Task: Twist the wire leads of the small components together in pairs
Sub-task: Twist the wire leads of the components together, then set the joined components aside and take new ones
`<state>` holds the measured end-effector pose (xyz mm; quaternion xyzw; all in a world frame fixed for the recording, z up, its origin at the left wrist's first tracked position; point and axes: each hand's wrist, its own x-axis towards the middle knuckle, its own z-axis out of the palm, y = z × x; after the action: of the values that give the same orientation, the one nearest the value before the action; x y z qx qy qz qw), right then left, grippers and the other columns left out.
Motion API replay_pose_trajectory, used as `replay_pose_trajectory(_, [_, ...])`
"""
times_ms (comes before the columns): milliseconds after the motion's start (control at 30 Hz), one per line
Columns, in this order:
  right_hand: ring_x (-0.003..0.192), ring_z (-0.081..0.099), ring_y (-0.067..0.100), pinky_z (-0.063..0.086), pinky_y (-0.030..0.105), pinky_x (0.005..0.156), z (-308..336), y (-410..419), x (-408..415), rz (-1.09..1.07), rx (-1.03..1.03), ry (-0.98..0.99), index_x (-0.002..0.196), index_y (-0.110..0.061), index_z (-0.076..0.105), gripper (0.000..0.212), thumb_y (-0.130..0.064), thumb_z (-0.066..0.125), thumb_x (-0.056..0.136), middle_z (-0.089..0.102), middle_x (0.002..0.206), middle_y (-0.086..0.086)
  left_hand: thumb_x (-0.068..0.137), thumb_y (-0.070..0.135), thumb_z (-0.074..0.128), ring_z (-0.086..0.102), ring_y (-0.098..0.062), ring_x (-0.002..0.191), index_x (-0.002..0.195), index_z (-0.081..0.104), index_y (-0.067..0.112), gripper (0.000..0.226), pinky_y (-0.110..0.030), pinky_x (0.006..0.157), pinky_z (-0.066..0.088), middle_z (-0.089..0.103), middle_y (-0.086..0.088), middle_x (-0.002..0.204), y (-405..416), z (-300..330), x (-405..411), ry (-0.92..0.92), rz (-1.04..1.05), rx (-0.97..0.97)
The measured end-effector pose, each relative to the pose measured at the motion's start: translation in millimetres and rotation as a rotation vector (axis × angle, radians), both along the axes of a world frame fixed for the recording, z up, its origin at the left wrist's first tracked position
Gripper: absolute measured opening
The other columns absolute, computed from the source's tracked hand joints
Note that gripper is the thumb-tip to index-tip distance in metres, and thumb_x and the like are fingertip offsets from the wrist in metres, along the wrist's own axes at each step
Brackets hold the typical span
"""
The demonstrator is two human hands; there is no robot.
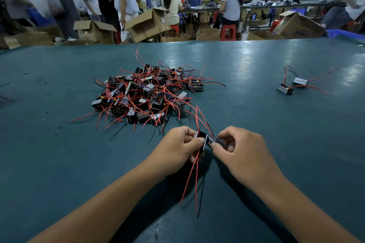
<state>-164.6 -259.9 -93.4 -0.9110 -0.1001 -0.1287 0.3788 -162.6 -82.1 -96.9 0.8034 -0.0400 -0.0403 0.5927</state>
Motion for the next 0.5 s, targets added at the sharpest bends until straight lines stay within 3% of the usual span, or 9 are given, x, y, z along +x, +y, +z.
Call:
replay_pose_trajectory(67, [0.071,0.060,0.011,0.052,0.033,0.069,-1.0,-0.9,1.0,-0.022,-0.103,0.016,0.083,-0.025,0.065,0.019,-0.042,0.069,0.076,0.064,0.073,-0.011,0.099,0.018,0.060,0.065,-0.026,0.065,0.105,0.058,0.004,0.015,-0.045,0.069,0.054,0.071,-0.012,0.076,-0.1,-1.7,0.6,-0.021,-0.007,0.093])
replay_pose_trajectory(167, [0.081,0.062,0.017,0.050,0.033,0.072,0.2,-2.8,1.8,-0.075,-0.231,-0.011,0.090,-0.027,0.063,0.023,-0.047,0.063,0.078,0.065,0.086,-0.011,0.097,0.036,0.059,0.063,-0.012,0.073,0.102,0.058,0.027,0.010,-0.034,0.069,0.048,0.071,0.002,0.086,1.9,-2.5,0.0,-0.201,-0.029,0.389])
replay_pose_trajectory(233, [0.085,0.062,0.018,0.049,0.032,0.072,-0.3,-4.5,2.2,-0.088,-0.282,-0.013,0.094,-0.027,0.062,0.025,-0.048,0.061,0.081,0.064,0.090,-0.011,0.095,0.041,0.060,0.057,-0.004,0.076,0.093,0.058,0.031,0.010,-0.026,0.068,0.041,0.065,0.007,0.086,2.8,-3.2,-0.6,-0.270,-0.035,0.508])
replay_pose_trajectory(333, [0.089,0.061,0.018,0.049,0.033,0.075,-2.0,-5.0,2.9,-0.064,-0.320,0.021,0.097,-0.029,0.060,0.025,-0.049,0.059,0.082,0.063,0.095,-0.011,0.094,0.036,0.062,0.055,-0.005,0.067,0.092,0.063,0.028,0.008,-0.028,0.062,0.039,0.064,0.006,0.074,3.1,-4.4,1.8,-0.221,-0.022,0.550])
replay_pose_trajectory(500, [0.091,0.061,0.018,0.050,0.035,0.081,-2.2,-5.7,5.7,-0.039,-0.246,0.052,0.105,-0.027,0.061,0.037,-0.058,0.053,0.087,0.066,0.097,-0.010,0.095,0.014,0.053,0.059,-0.009,0.058,0.087,0.068,0.020,0.018,-0.030,0.060,0.047,0.071,0.007,0.069,5.6,-1.9,4.5,-0.141,-0.060,0.430])
